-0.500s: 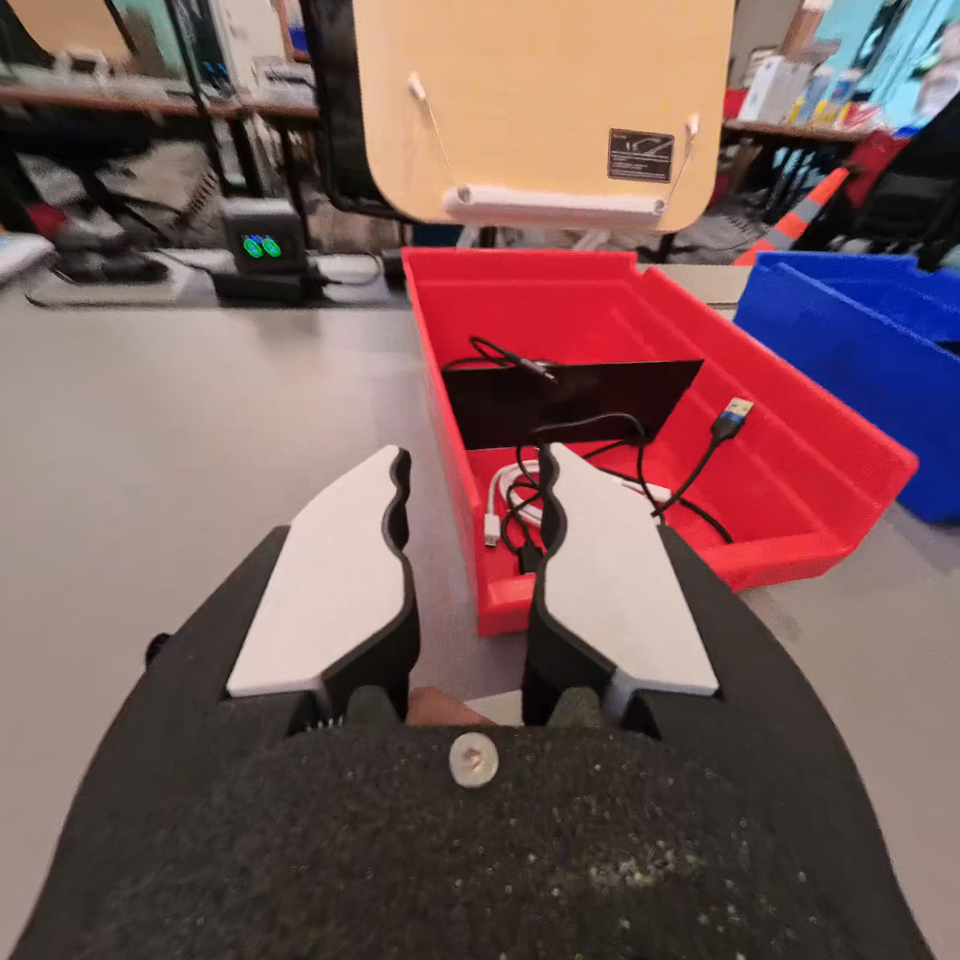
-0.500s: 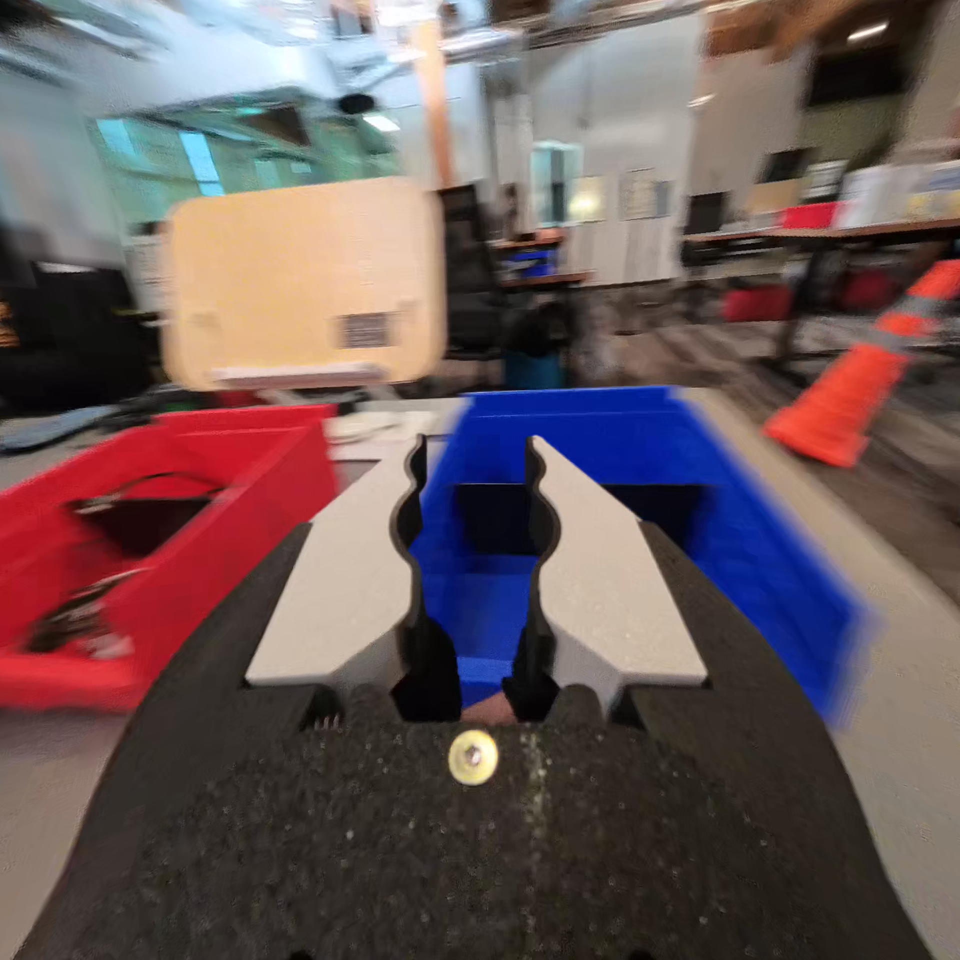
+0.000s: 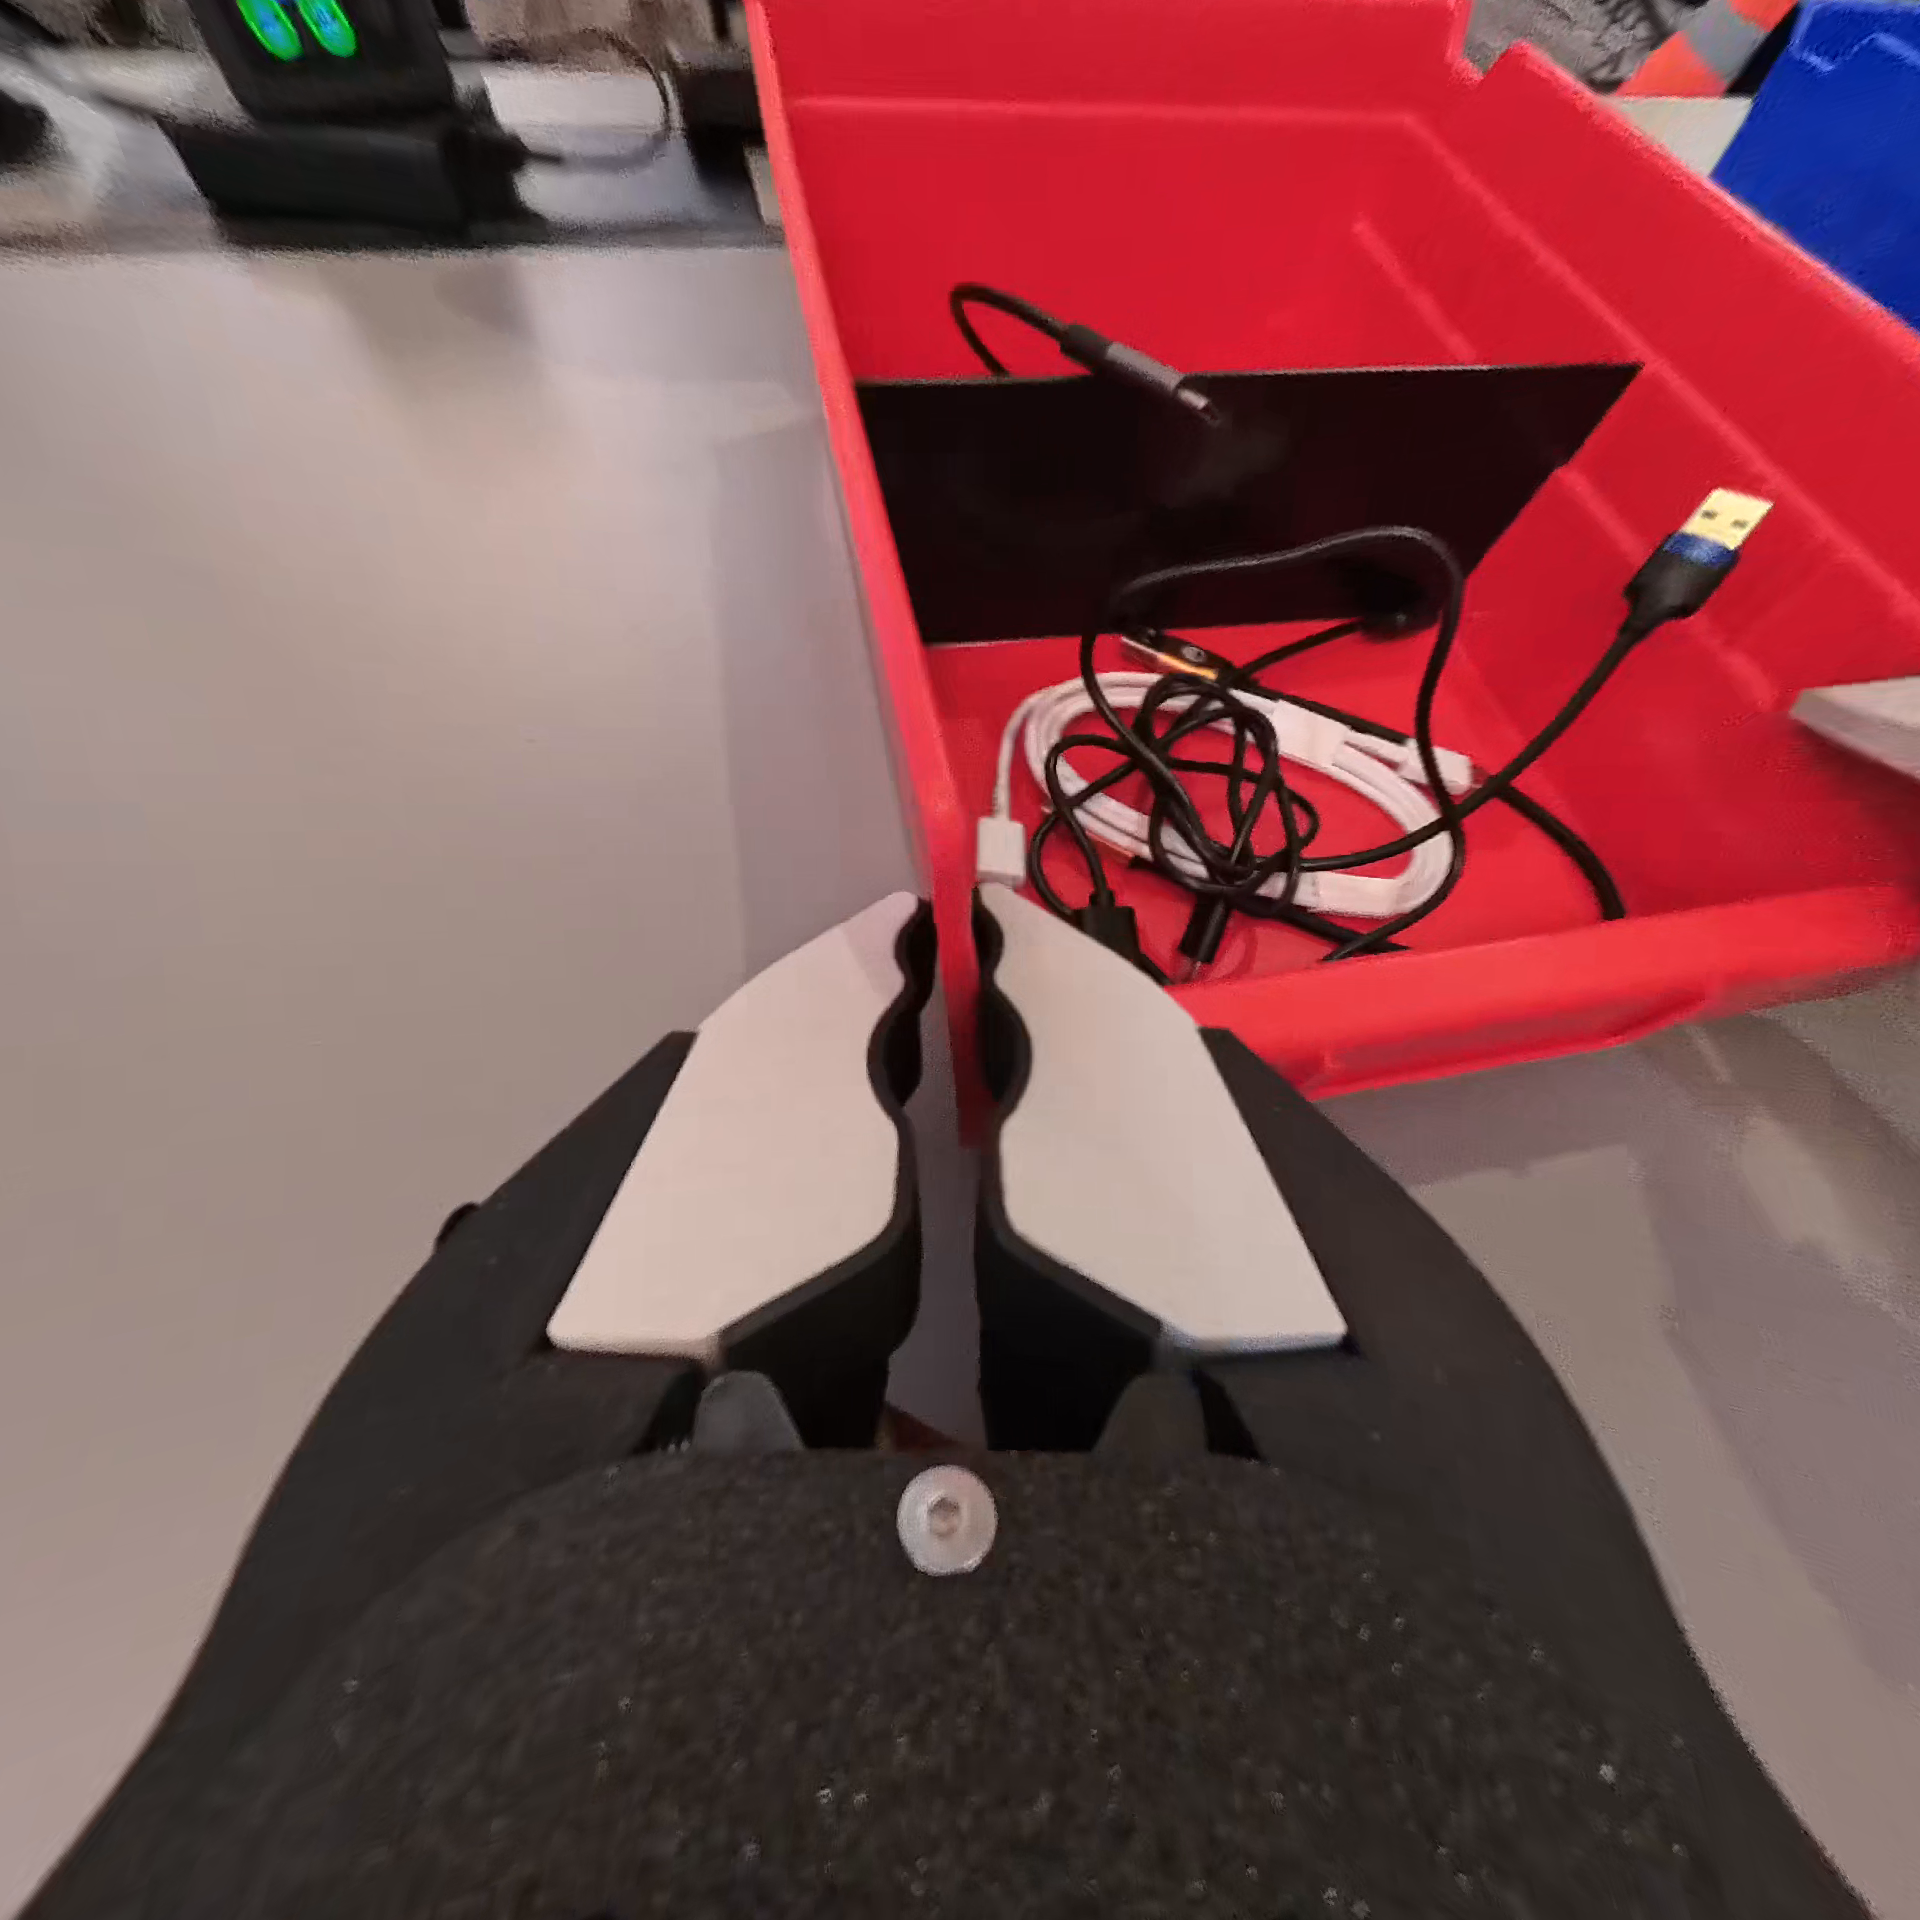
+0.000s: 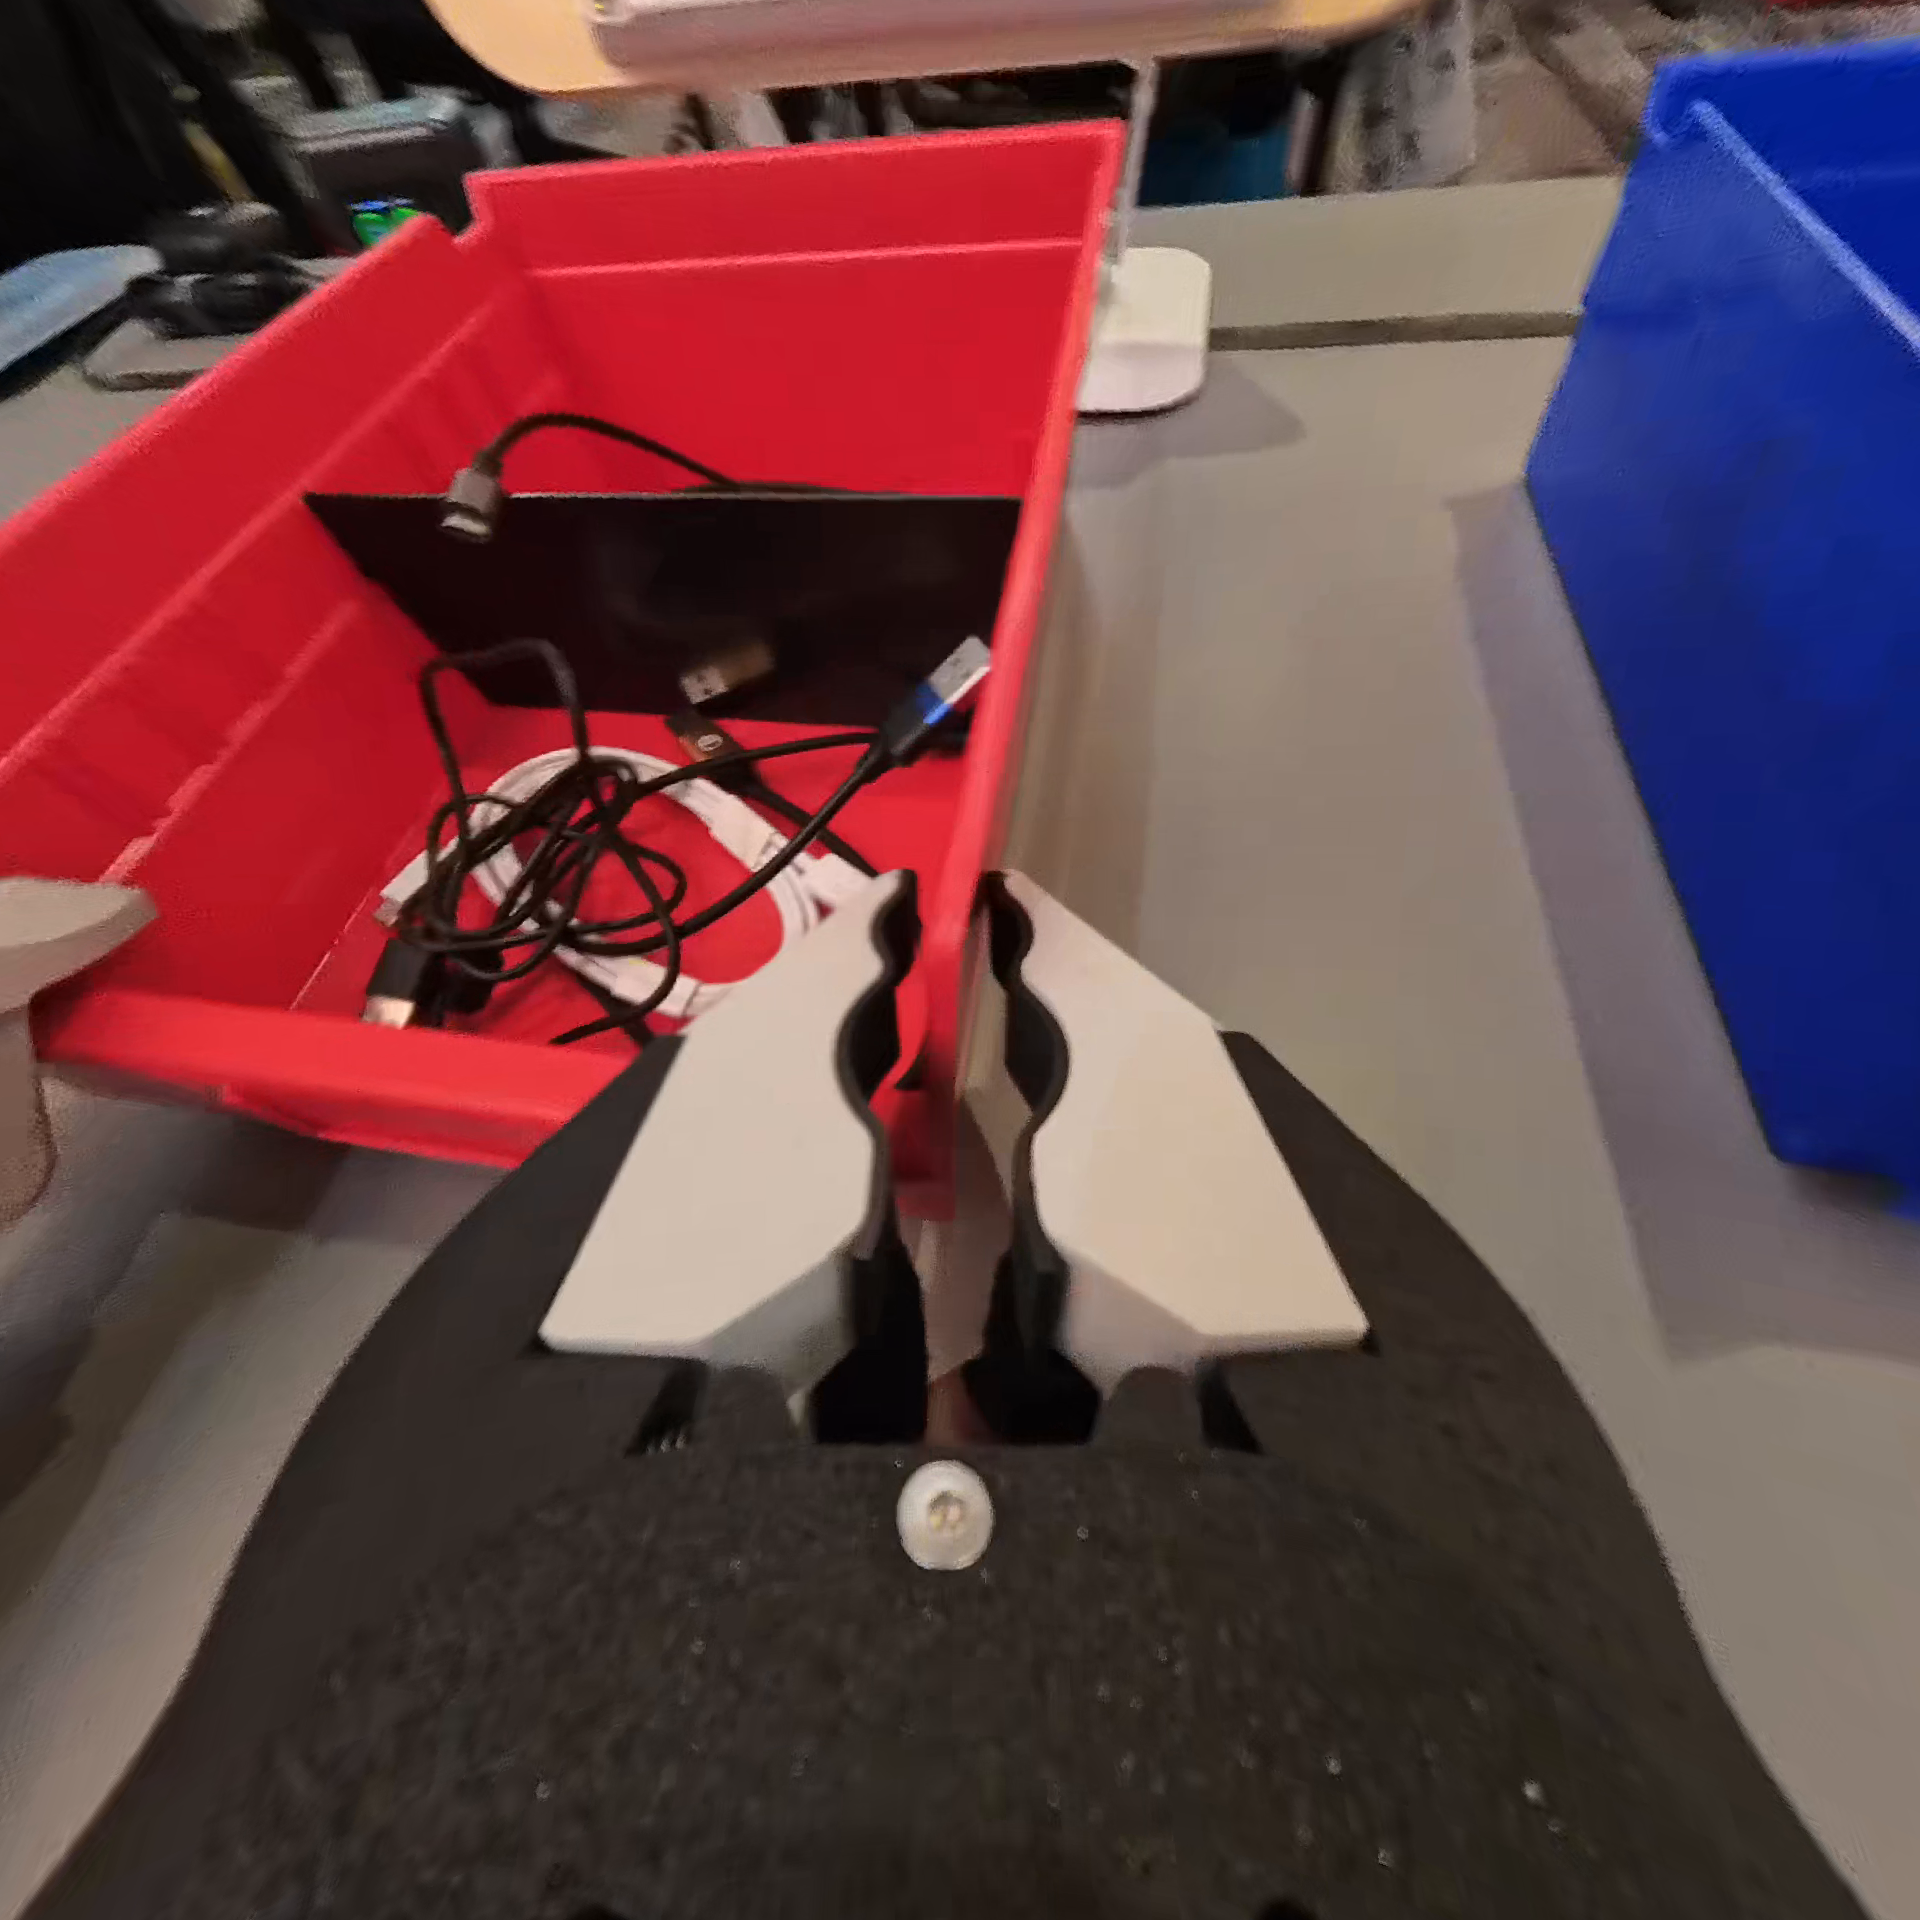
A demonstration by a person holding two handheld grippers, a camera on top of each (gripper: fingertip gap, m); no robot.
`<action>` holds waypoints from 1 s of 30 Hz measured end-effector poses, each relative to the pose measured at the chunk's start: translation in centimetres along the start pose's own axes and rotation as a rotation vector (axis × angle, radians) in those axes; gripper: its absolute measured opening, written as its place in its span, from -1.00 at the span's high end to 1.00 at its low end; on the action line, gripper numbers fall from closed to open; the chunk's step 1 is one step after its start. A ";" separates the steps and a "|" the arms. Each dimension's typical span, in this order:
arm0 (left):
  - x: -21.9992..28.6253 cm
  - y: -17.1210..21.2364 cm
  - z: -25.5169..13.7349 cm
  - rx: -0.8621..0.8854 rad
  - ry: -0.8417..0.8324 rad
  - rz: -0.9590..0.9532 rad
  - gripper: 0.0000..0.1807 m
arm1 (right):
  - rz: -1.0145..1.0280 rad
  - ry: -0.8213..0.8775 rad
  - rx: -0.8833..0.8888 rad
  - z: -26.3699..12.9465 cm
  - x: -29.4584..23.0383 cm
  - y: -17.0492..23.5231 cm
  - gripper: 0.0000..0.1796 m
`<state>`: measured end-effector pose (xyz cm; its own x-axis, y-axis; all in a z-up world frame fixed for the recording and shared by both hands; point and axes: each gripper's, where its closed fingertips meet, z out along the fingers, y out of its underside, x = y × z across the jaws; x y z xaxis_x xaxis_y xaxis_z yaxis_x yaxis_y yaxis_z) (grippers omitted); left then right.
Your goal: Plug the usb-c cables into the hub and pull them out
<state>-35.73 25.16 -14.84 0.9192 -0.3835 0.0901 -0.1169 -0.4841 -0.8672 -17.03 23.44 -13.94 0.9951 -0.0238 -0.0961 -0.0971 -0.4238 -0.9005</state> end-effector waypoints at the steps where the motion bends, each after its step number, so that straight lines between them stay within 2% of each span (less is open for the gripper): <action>1: -0.4 -0.4 -0.3 0.019 -0.027 0.036 0.96 | 0.024 0.043 -0.002 -0.1 0.0 -0.2 0.94; 4: -2.4 -2.0 -1.5 0.076 -0.131 0.113 0.98 | 0.020 0.164 0.042 -0.5 -1.5 -1.5 0.96; 6: -4.9 -2.7 -2.3 0.105 -0.159 0.099 0.99 | 0.032 0.157 0.086 -0.4 -4.0 -2.5 0.96; 10: -11.4 -3.5 -4.0 0.133 -0.189 0.082 0.99 | -0.015 0.103 0.127 0.9 -10.5 -3.8 0.97; 15: -18.9 -2.2 -5.6 0.090 -0.237 0.038 0.99 | -0.075 0.086 0.096 3.1 -18.1 -3.0 0.97; 19: -22.4 -1.3 -6.3 0.101 -0.274 -0.025 0.98 | -0.080 -0.006 0.083 4.3 -21.9 -2.2 0.96; 22: -23.1 -0.6 -5.9 0.081 -0.286 -0.063 0.98 | -0.097 -0.055 0.058 4.6 -22.6 -1.3 0.94; 26: -23.5 -0.3 -5.7 0.079 -0.277 -0.185 0.95 | -0.033 -0.302 -0.003 3.2 -23.6 -0.5 0.86; 28: -23.5 -1.2 -6.5 0.147 -0.268 -0.244 0.80 | -0.044 -0.495 0.005 0.1 -24.0 -1.4 0.79; 30: -23.4 -2.0 -7.7 0.214 -0.285 -0.299 0.72 | -0.152 -0.700 0.048 -4.0 -23.6 -2.2 0.68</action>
<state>-59.95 29.05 -11.40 0.9710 -0.0054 0.2391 0.2216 -0.3556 -0.9080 -40.27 21.34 -7.96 0.7531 0.6257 -0.2030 0.0248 -0.3354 -0.9418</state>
